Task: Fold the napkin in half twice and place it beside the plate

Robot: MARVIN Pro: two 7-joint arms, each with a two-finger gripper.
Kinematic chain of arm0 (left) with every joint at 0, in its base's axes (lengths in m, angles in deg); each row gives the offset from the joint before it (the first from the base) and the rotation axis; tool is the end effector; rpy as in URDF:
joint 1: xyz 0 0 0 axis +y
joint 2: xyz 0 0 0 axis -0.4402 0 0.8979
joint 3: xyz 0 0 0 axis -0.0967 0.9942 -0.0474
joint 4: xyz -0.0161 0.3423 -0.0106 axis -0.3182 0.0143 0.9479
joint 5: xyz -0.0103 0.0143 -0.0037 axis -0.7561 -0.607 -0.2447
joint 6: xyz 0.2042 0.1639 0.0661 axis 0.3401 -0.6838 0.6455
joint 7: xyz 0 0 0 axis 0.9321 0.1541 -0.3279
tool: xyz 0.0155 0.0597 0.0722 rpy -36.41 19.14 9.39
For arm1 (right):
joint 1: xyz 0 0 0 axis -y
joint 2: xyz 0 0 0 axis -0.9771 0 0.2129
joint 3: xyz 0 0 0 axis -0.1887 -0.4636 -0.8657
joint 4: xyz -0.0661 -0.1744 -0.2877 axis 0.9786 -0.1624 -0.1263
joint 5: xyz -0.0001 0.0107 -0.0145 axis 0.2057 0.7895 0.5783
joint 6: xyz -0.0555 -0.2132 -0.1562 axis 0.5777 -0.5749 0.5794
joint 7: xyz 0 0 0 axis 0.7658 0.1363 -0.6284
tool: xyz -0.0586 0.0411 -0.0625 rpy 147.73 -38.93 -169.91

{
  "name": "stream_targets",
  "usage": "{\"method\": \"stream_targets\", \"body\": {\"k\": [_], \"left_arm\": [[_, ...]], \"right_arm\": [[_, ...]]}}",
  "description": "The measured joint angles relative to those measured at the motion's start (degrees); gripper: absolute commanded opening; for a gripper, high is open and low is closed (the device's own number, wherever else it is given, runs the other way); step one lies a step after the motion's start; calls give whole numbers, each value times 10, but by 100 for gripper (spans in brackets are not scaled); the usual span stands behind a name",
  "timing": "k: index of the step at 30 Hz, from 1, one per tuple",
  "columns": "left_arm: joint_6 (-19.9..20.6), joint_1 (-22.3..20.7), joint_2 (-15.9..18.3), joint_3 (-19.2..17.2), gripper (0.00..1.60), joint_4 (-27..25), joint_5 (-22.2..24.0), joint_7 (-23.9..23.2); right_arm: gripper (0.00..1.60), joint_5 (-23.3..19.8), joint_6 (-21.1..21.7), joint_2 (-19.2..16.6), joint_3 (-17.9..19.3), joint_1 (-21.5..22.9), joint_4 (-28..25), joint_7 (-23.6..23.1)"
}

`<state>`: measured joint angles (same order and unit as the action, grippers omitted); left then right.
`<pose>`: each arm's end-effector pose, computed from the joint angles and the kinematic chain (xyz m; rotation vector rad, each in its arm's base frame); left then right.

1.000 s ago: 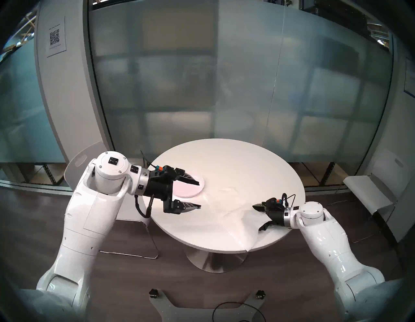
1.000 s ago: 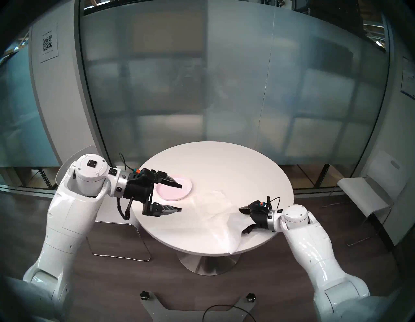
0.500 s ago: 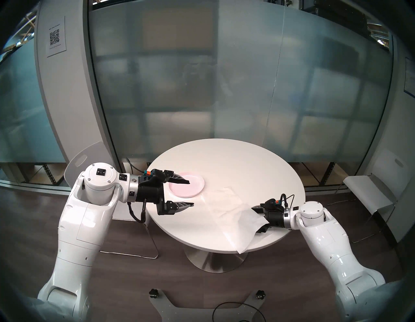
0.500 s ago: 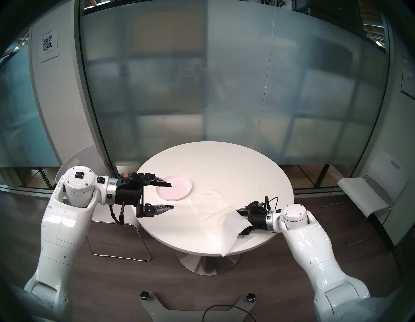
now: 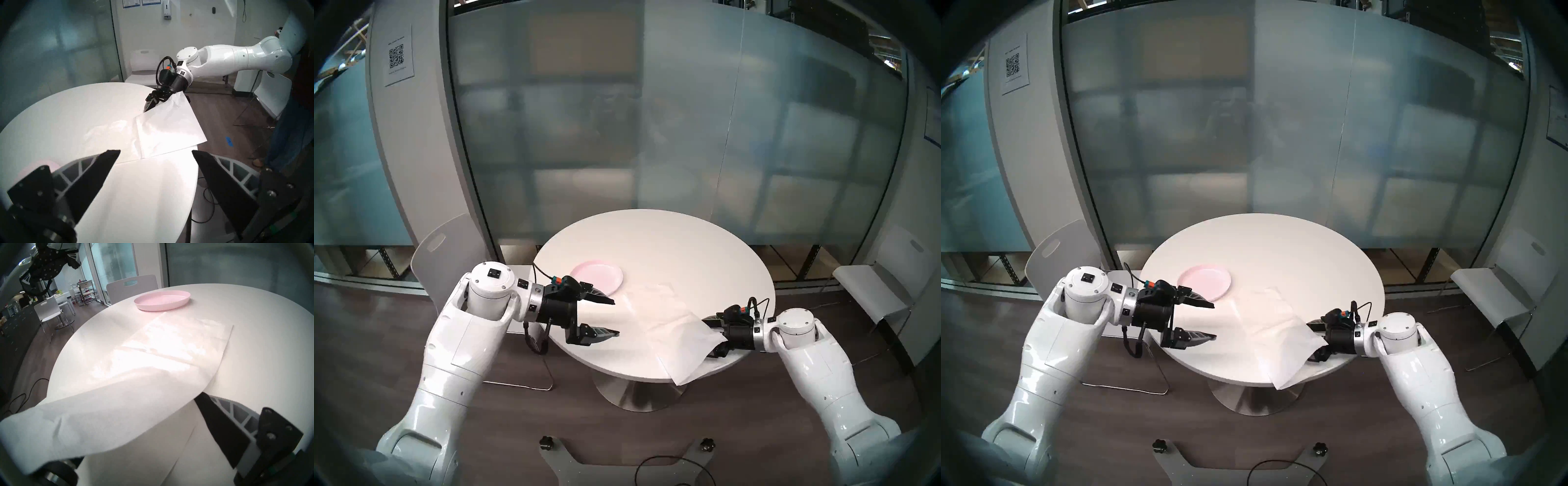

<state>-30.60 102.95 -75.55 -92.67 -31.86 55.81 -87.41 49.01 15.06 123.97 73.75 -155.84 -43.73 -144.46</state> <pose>0.3744 0.0188 -0.3100 1.6805 -1.4420 1.0957 0.3821 -0.1226 -0.3987 -2.0718 -1.0543 -1.1203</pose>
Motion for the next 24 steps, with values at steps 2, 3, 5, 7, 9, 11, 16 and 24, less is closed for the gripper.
{"method": "stream_targets", "body": {"k": [2,3,5,7,9,11,16,24], "left_arm": [[2,-3,-3,2,160,5,0,2],[4,-6,-5,3,160,8,1,3],[7,-11,-8,6,160,14,2,3],[10,-15,-11,10,160,20,3,3],[13,-21,-15,17,160,26,3,3],[16,-28,-20,27,160,34,2,4],[22,-46,-33,49,160,54,-3,13],[28,-79,-47,73,160,87,-23,26]], "right_arm": [[160,0,2,-2,3,-5,-5,-1],[160,0,3,-3,6,-8,-9,-1],[160,0,5,-5,9,-12,-13,-1],[160,0,6,-6,11,-15,-16,-2],[160,0,8,-7,11,-18,-19,-4],[160,0,9,-7,11,-20,-22,-4],[160,3,8,-1,5,-19,-23,-4],[160,10,-1,16,-9,-8,-16,15]]}}
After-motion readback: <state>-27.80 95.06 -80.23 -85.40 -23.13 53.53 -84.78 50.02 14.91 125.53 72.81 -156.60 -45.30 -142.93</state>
